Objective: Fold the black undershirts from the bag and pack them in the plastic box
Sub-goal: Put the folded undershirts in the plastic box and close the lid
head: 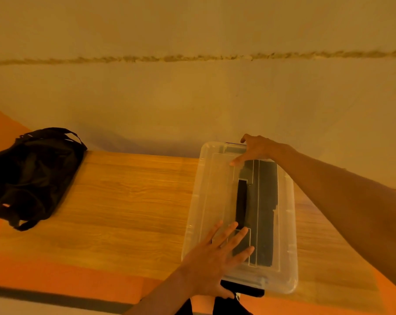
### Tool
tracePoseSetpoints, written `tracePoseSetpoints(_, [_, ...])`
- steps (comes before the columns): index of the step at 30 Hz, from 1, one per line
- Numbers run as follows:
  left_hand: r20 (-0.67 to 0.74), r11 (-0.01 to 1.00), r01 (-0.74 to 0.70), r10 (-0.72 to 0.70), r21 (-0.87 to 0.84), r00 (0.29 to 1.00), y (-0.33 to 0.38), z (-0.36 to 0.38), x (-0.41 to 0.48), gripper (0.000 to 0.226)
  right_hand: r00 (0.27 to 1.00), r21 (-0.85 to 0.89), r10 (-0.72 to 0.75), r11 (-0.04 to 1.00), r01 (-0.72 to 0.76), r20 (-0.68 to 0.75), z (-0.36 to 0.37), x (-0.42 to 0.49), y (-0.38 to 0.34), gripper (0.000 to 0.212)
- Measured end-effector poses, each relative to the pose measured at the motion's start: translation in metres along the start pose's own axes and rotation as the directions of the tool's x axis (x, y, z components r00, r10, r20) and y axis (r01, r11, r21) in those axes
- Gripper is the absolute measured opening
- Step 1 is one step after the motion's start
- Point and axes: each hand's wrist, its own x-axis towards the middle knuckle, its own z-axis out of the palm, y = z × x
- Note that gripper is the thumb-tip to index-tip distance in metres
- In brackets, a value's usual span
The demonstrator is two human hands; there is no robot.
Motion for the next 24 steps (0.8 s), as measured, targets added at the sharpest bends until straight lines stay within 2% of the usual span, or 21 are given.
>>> tracePoseSetpoints(3, [0.002, 1.0, -0.014, 0.014, -0.01, 1.0, 0.001, 0.0, 0.002, 0.114, 0.995, -0.053, -0.035, 0.998, 0.03, -0.098, 0.003, 0.0, -0.001, 0.104])
tracePoseSetpoints(7, [0.004, 1.0, -0.01, 0.01, 0.003, 1.0, -0.001, -0.002, 0.001, 0.117, 0.977, 0.034, -0.102, 0.993, 0.111, -0.187, 0.01, -0.011, -0.002, 0.084])
tracePoseSetpoints(20, [0.028, 0.999, 0.004, -0.005, 0.035, 1.0, 0.002, 0.0, 0.001, 0.123, 0.951, -0.007, -0.065, 0.998, 0.066, -0.303, 0.02, -0.018, -0.01, 0.076])
tracePoseSetpoints(24, [0.022, 1.0, 0.009, -0.009, 0.025, 1.0, 0.001, -0.003, 0.001, 0.123, 0.916, -0.023, -0.097, 0.995, 0.096, -0.388, 0.024, -0.023, -0.016, 0.065])
